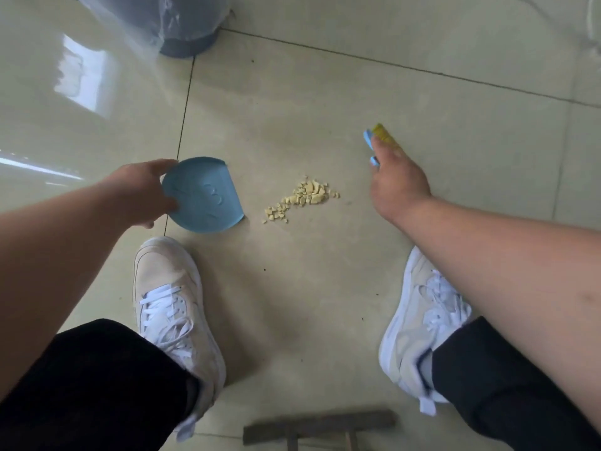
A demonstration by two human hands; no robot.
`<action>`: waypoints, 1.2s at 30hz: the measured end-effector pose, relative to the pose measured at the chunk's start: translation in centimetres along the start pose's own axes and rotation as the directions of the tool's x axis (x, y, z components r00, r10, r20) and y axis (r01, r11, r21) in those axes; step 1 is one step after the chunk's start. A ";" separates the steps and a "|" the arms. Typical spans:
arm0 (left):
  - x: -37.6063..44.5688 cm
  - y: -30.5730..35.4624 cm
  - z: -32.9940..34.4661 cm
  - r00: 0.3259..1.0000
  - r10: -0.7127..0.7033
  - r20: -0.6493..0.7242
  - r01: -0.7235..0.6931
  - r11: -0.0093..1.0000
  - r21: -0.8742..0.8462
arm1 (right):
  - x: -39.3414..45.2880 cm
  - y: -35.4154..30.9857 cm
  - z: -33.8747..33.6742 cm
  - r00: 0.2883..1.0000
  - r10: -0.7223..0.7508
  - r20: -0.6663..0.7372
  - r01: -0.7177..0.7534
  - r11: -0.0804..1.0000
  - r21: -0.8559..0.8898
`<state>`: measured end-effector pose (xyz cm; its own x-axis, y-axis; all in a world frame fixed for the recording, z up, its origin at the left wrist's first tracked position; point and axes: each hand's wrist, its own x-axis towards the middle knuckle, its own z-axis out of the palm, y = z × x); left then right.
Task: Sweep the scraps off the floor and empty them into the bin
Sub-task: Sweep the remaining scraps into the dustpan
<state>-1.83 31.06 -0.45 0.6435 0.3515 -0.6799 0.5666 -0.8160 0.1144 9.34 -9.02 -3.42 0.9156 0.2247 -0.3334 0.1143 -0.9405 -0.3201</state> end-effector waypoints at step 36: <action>-2.4 3.7 4.2 0.910 -0.023 0.413 0.043 0.998 -0.038 | -9.8 -14.4 6.2 0.945 -0.179 0.275 0.161 0.983 0.087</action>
<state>-3.45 25.21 -1.46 0.3604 0.1492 -0.9208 0.6128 -0.7821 0.1131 -3.69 3.88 -1.06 0.7385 0.4509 -0.5013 0.2261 -0.8661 -0.4458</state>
